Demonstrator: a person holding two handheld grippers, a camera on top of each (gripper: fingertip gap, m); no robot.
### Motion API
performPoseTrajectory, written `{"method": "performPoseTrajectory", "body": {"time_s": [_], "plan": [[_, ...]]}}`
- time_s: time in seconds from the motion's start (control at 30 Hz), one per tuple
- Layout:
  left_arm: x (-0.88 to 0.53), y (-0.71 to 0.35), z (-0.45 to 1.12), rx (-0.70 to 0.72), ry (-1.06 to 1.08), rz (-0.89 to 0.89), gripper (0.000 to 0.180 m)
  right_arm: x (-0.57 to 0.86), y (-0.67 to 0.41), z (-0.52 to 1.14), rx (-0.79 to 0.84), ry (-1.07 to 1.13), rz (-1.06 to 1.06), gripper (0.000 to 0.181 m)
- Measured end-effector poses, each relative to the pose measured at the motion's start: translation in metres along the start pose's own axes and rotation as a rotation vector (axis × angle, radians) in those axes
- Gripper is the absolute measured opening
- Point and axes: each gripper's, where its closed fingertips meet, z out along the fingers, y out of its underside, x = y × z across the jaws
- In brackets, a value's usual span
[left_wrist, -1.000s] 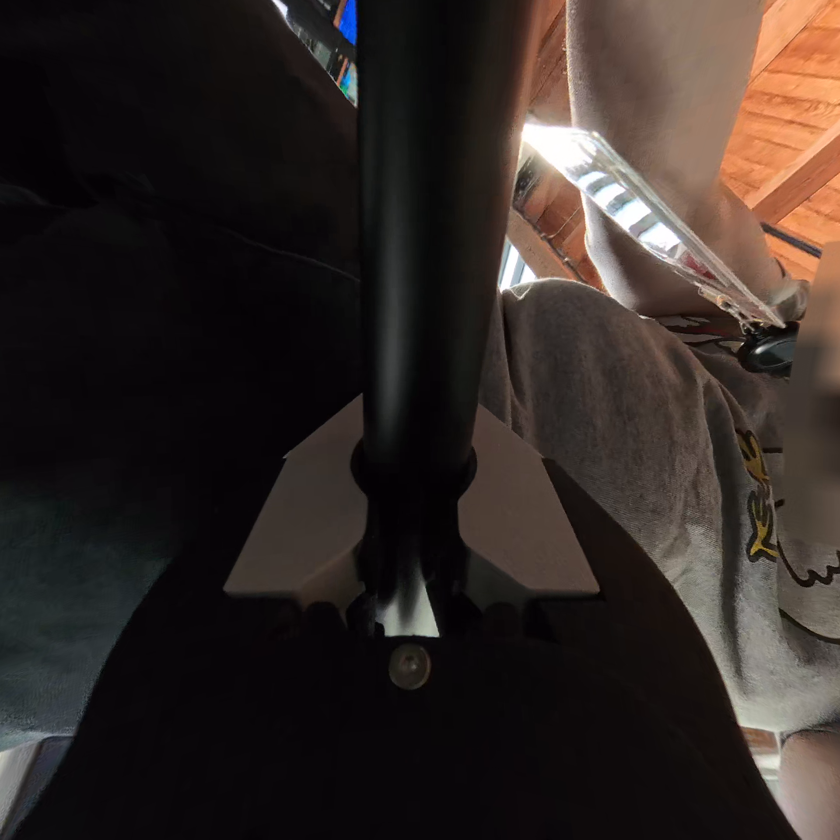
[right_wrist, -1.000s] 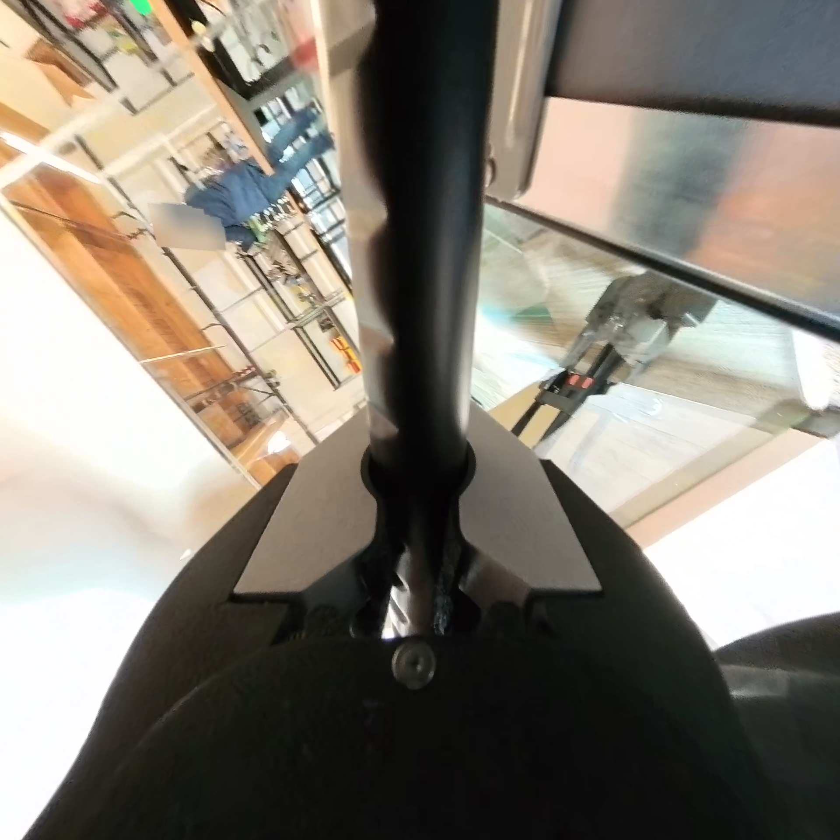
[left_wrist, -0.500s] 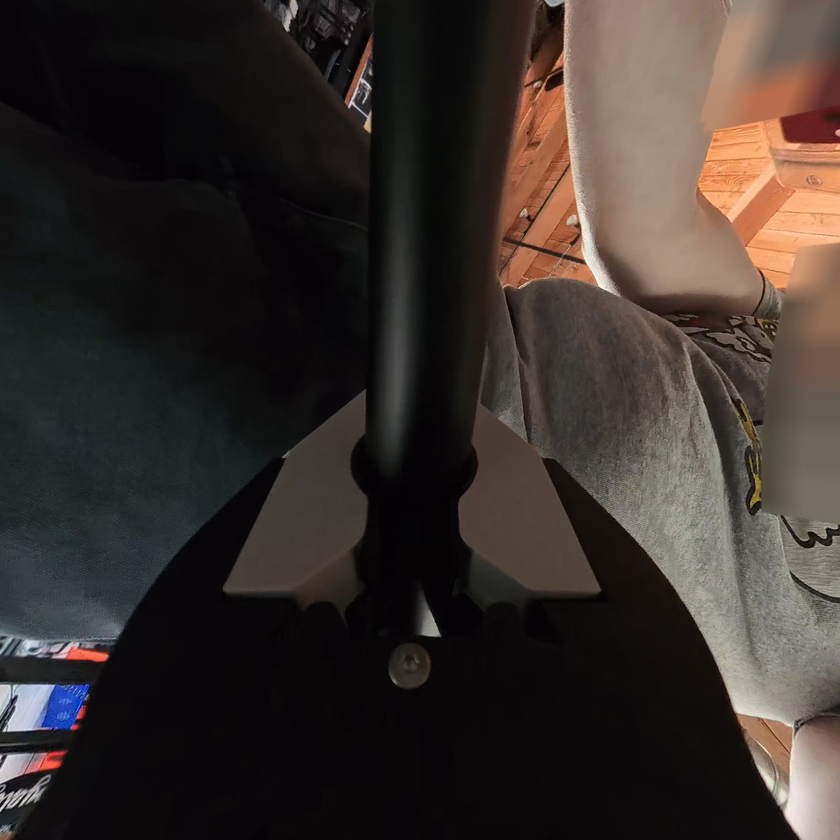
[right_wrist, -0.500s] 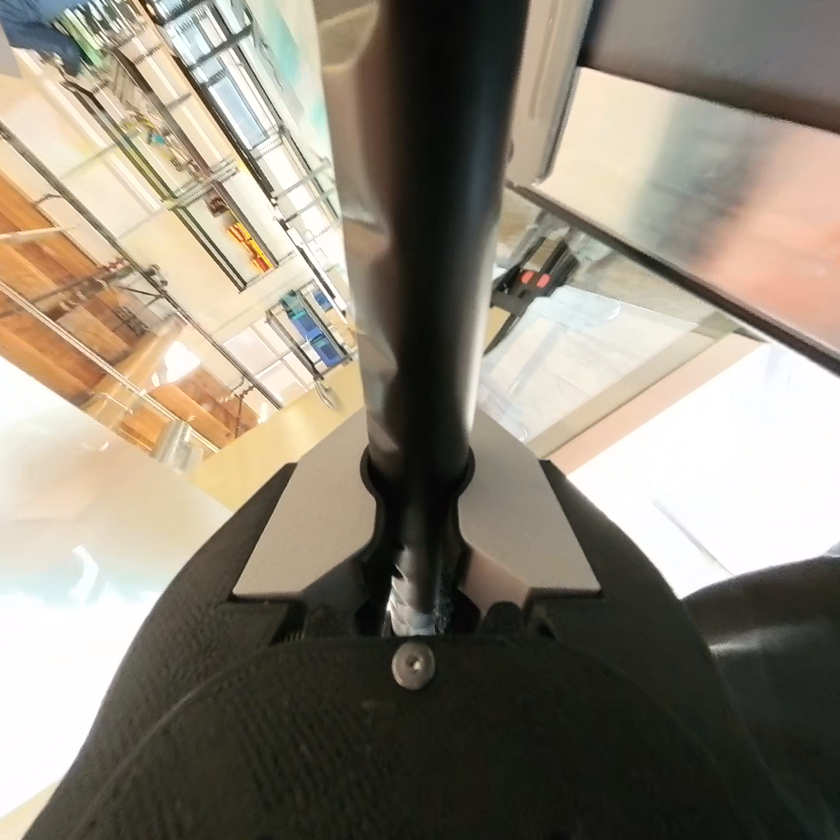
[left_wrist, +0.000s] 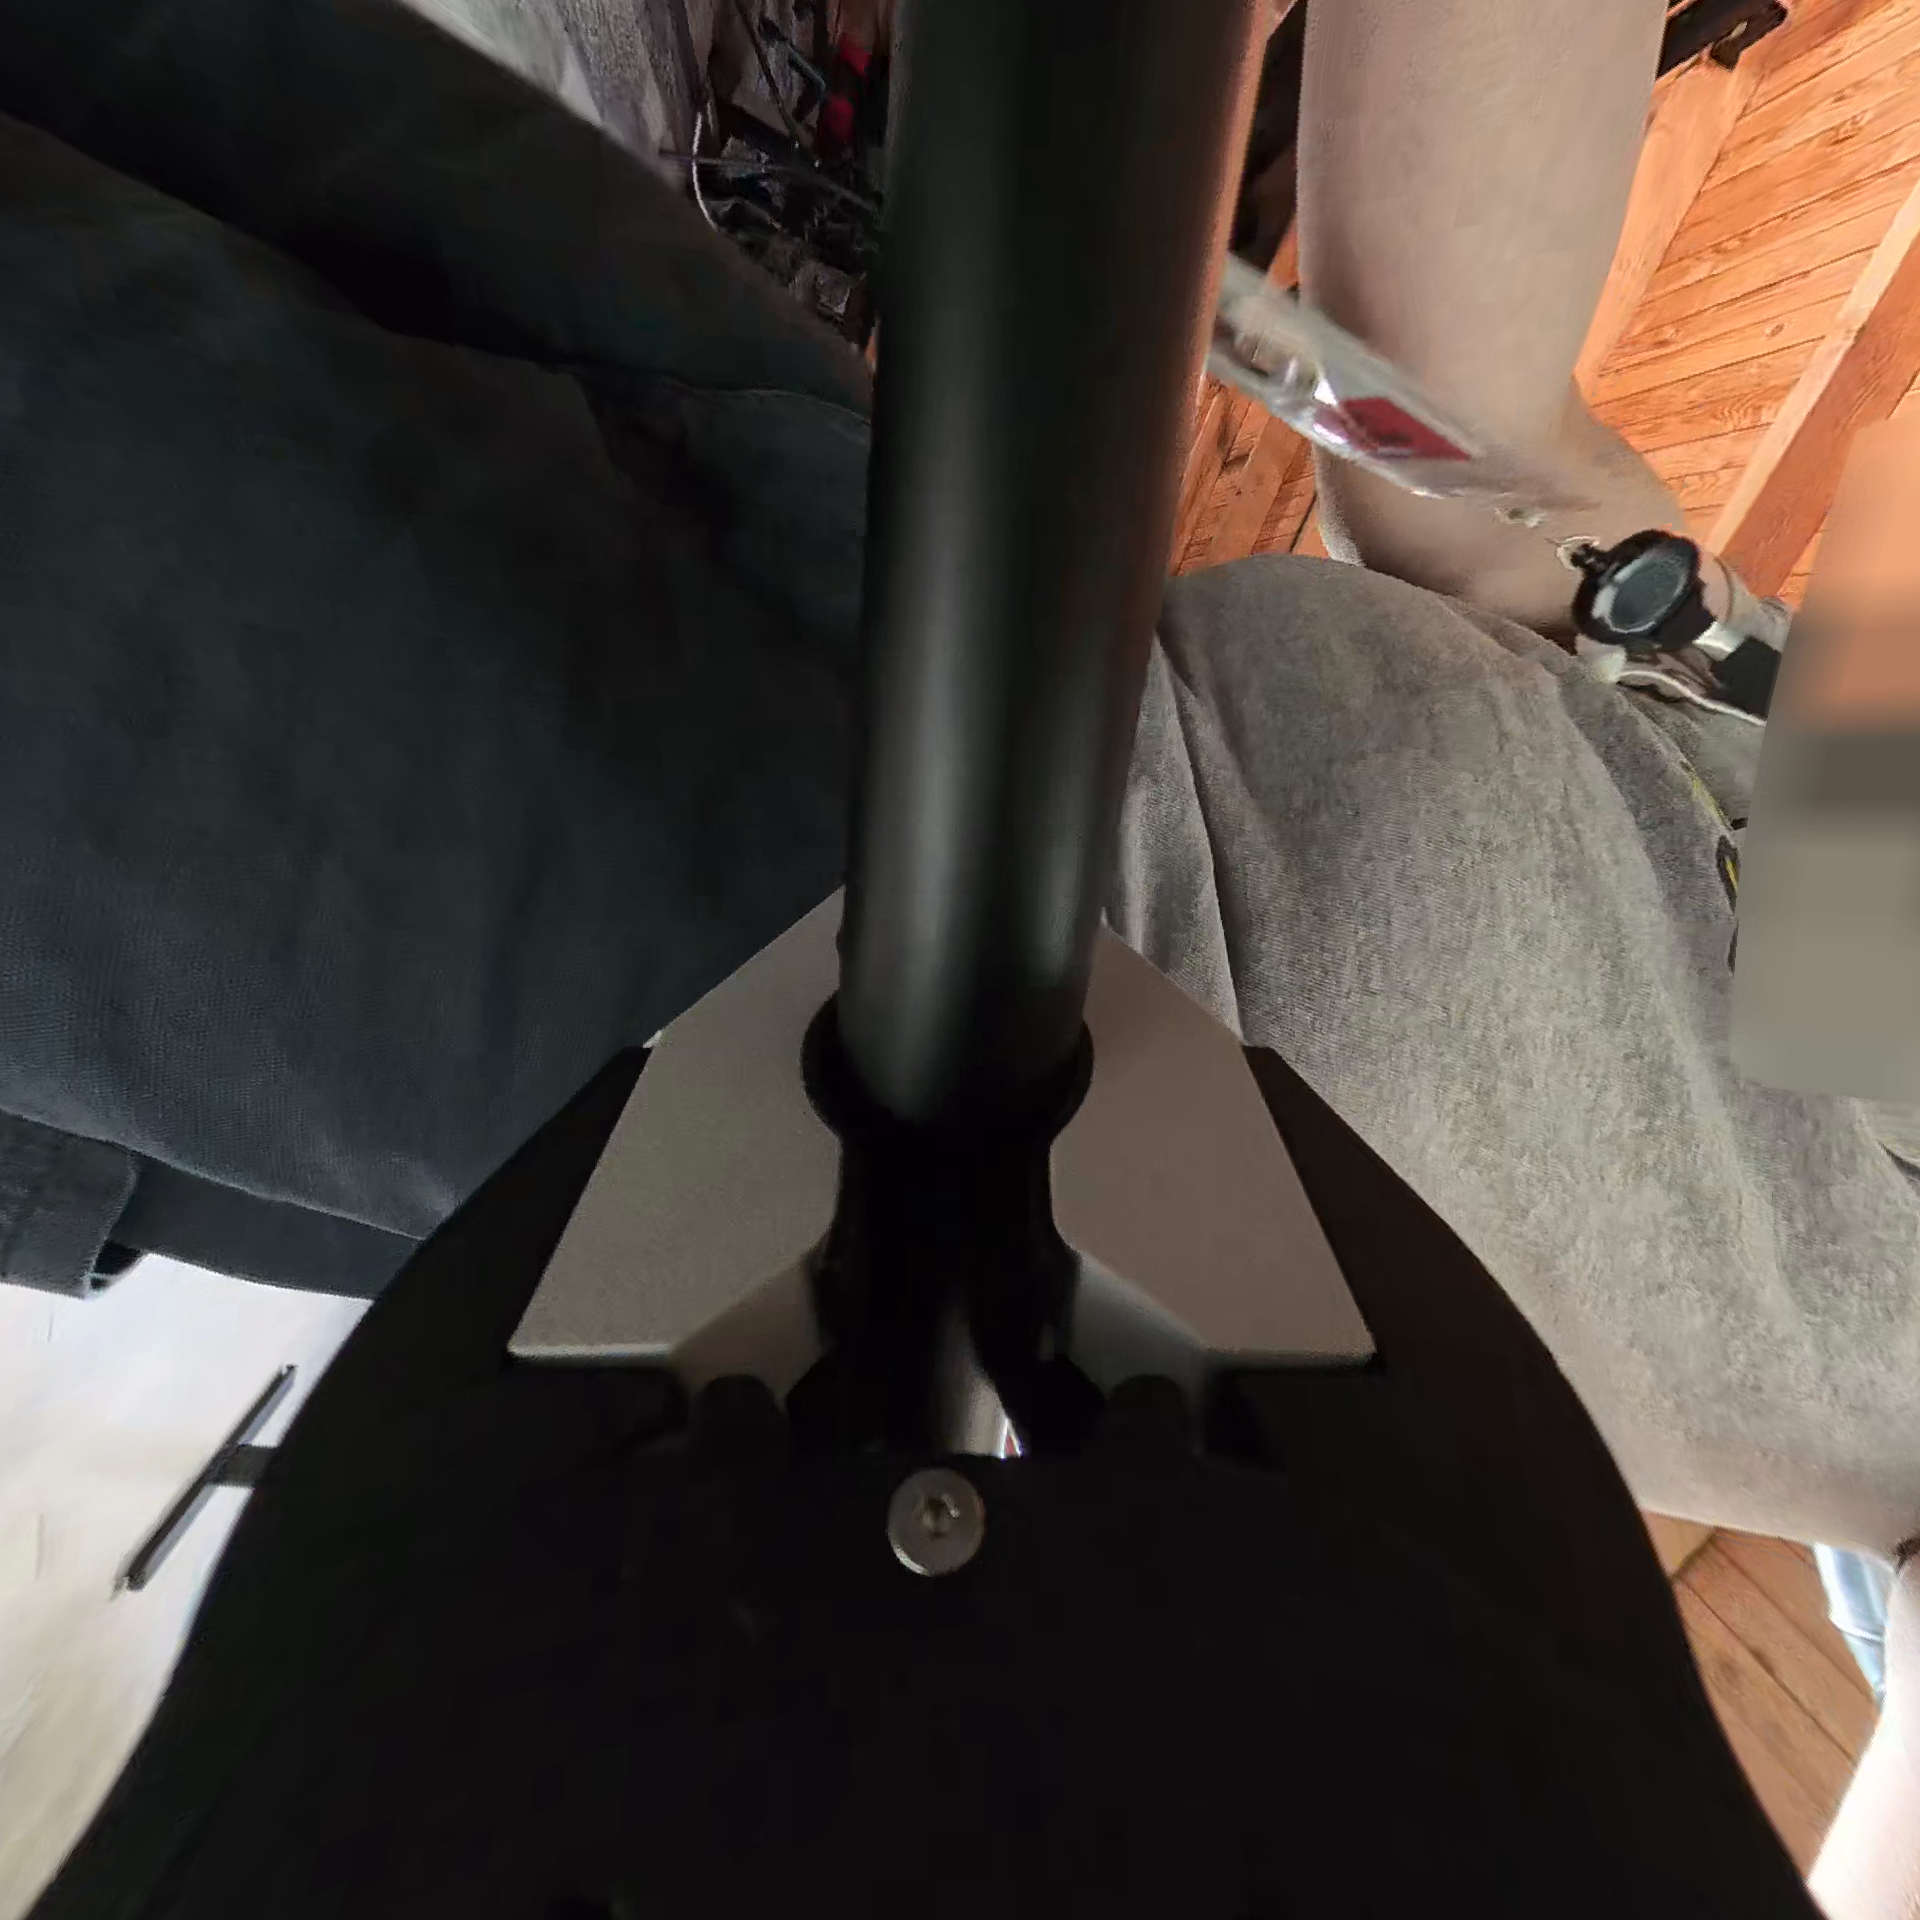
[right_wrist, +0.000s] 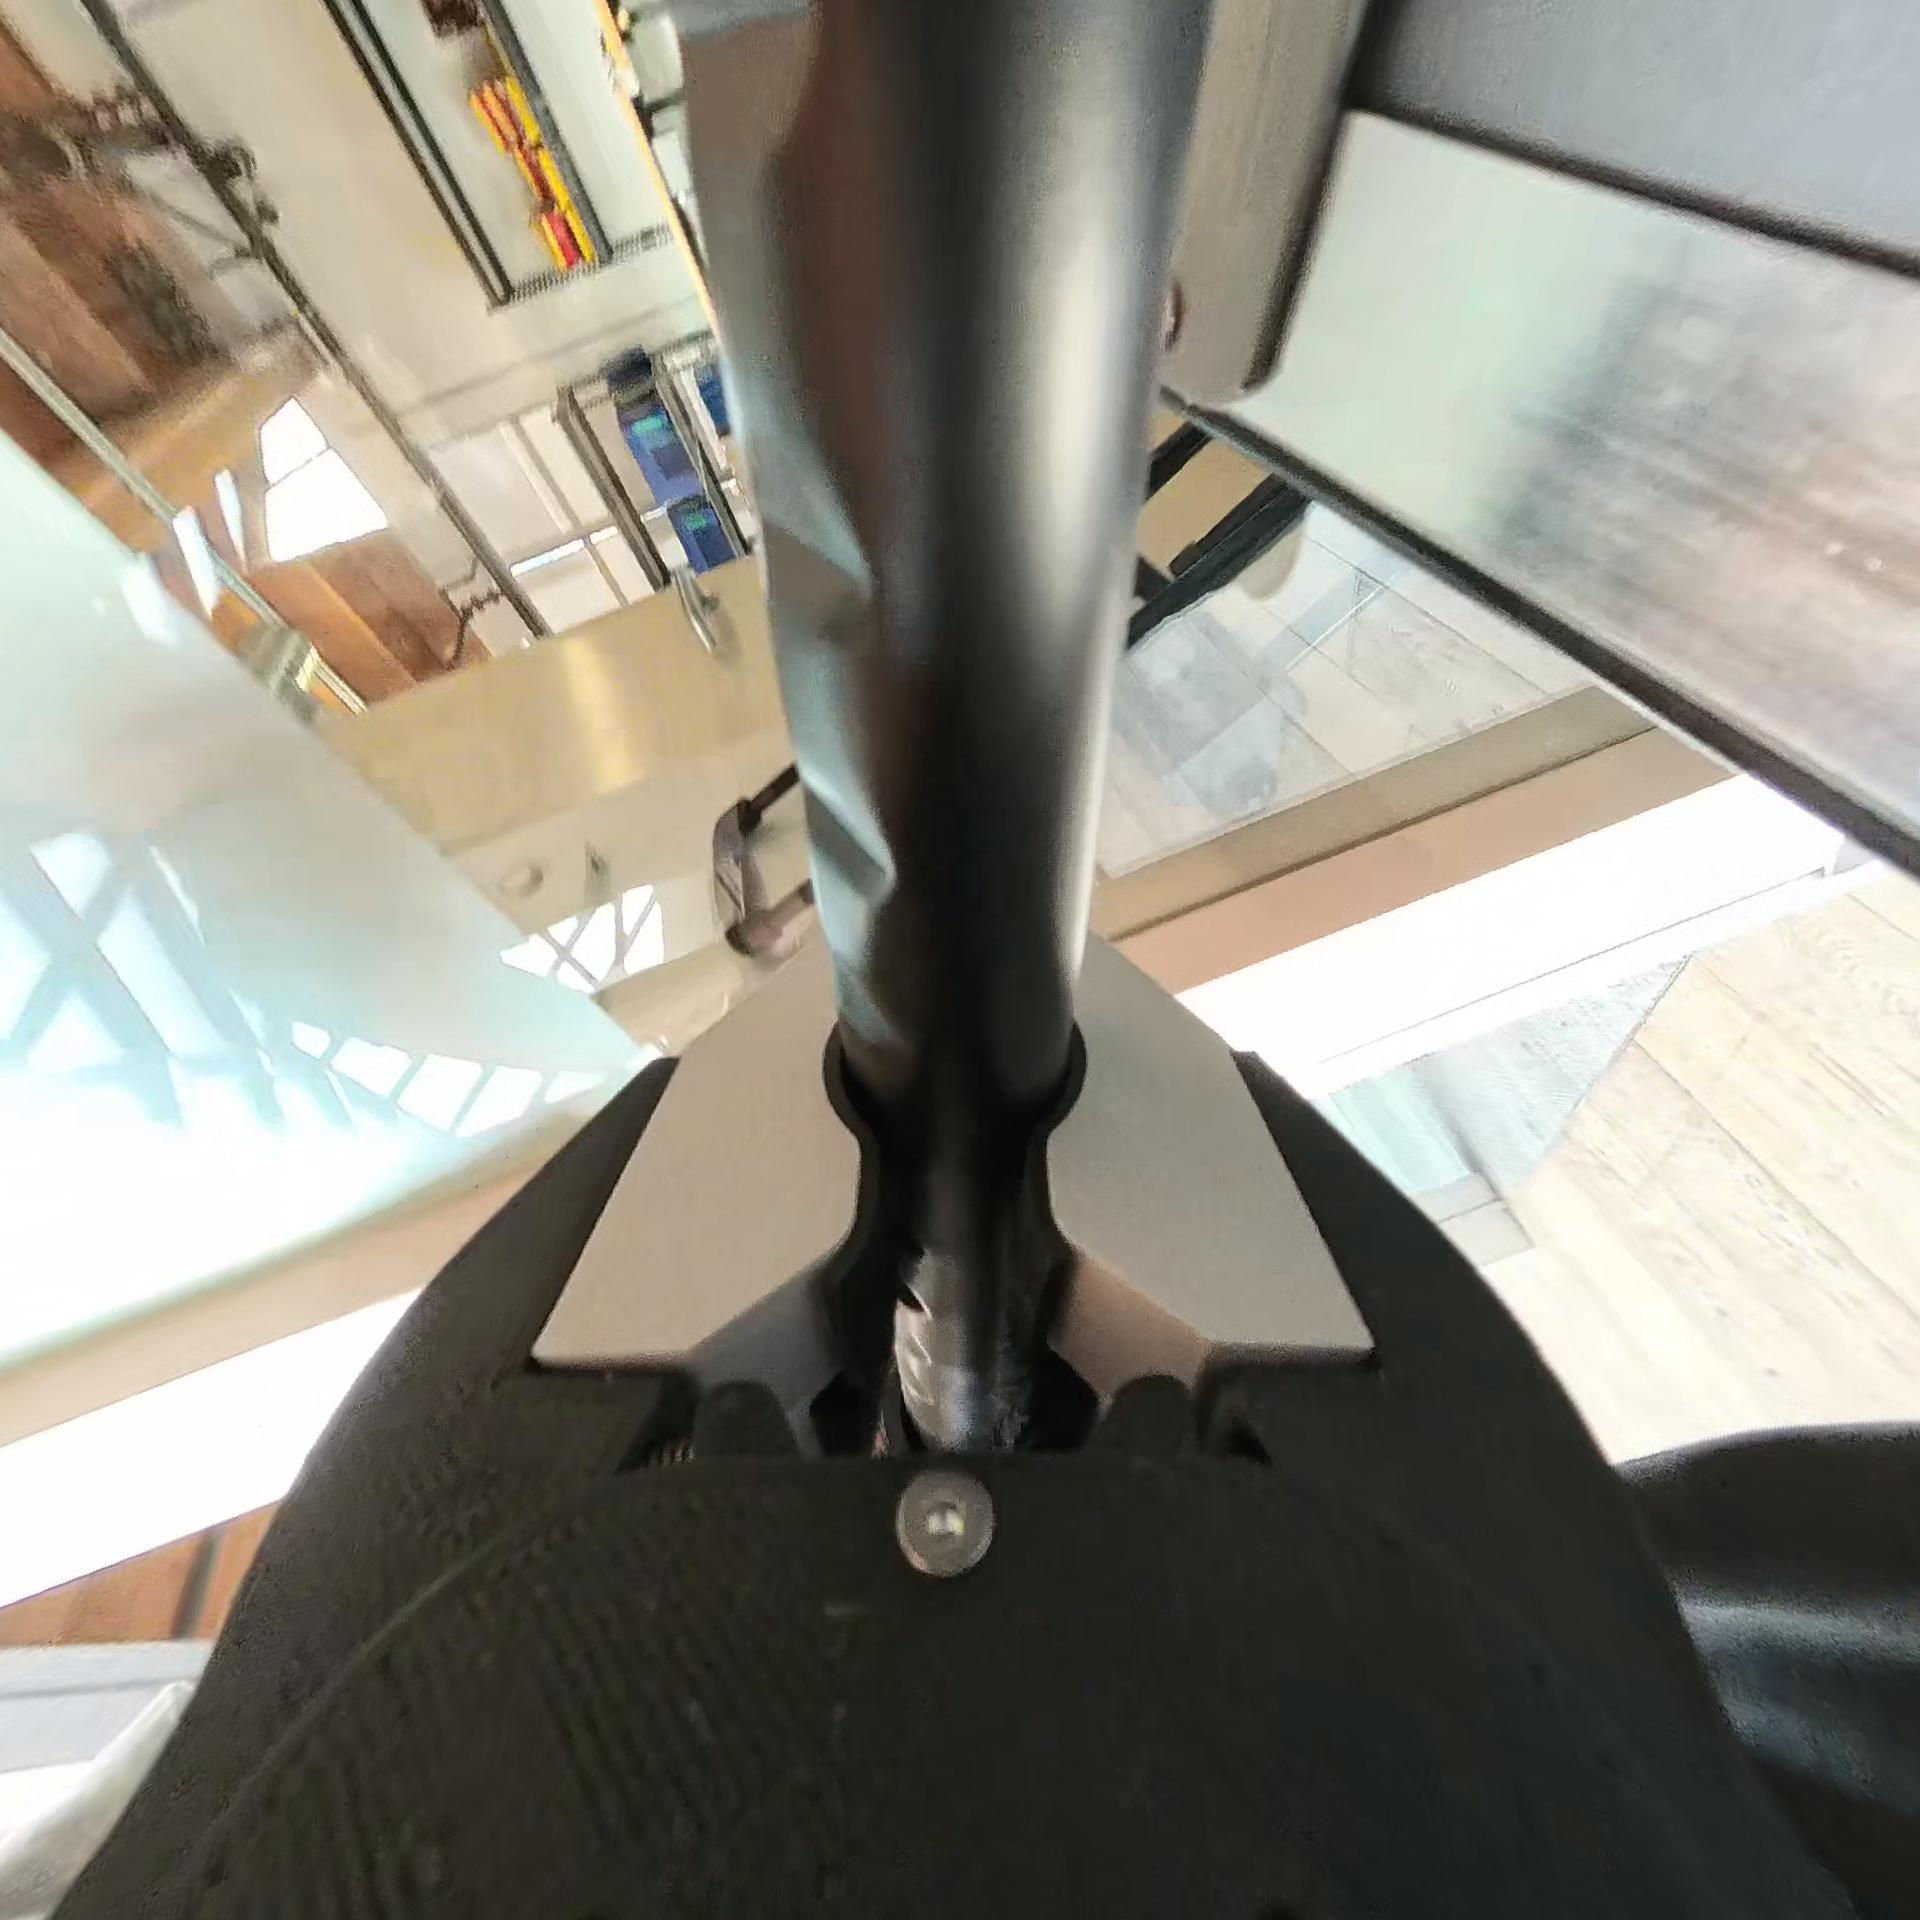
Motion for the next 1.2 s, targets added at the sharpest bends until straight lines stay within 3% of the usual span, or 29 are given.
{"method": "performPoseTrajectory", "body": {"time_s": [0.23, 0.63, 0.97, 1.2], "plan": [[-0.013, 0.085, 0.049, 0.06, 0.088, 0.057, 0.029, -0.035, 0.09, -0.032, -0.003, -0.026, -0.13, 0.016], [-0.023, 0.236, 0.069, -0.003, 0.007, -0.025, 0.028, -0.007, 0.237, -0.062, 0.017, -0.085, -0.027, 0.017], [-0.042, 0.205, 0.048, -0.169, -0.089, -0.021, 0.029, 0.018, 0.197, -0.108, 0.28, -0.125, 0.015, 0.016], [-0.029, 0.155, 0.037, -0.275, -0.237, 0.047, 0.027, -0.012, 0.154, -0.147, 0.347, -0.248, -0.03, 0.016]]}}
